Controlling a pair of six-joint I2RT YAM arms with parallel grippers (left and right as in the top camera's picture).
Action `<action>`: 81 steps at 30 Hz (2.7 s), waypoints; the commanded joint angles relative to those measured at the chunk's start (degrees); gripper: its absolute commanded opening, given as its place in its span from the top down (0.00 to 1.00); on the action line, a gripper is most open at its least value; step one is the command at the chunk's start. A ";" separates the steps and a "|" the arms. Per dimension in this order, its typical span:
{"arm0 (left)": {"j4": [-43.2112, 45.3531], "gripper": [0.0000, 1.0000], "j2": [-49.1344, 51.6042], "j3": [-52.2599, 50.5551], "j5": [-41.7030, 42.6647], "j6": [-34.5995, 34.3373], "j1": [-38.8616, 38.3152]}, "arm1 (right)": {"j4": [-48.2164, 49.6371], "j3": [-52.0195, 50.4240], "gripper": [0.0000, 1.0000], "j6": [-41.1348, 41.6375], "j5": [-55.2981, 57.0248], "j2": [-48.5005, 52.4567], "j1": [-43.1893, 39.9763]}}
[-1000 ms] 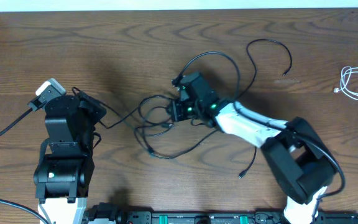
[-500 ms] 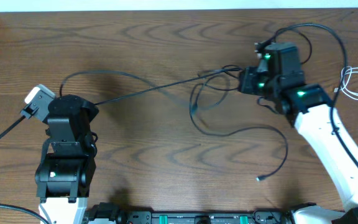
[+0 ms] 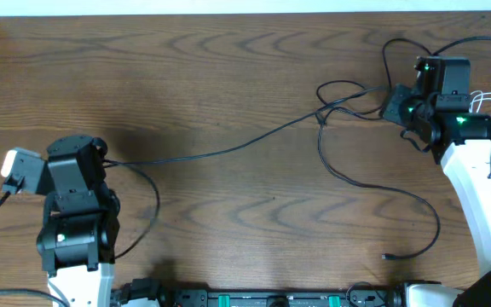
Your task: Untangle cables
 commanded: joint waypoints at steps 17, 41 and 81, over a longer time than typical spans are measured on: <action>9.16 0.83 19.08 0.35 43.39 18.25 -1.86 | 5.33 -0.02 0.99 -14.01 -15.02 -2.10 7.17; 9.77 0.04 24.24 0.35 48.11 16.76 -1.97 | 9.97 -0.02 0.99 -21.27 -18.86 -18.32 7.19; 11.26 0.92 24.26 -0.17 45.92 16.74 -1.97 | -5.40 -3.78 0.22 -5.64 1.79 1.60 16.06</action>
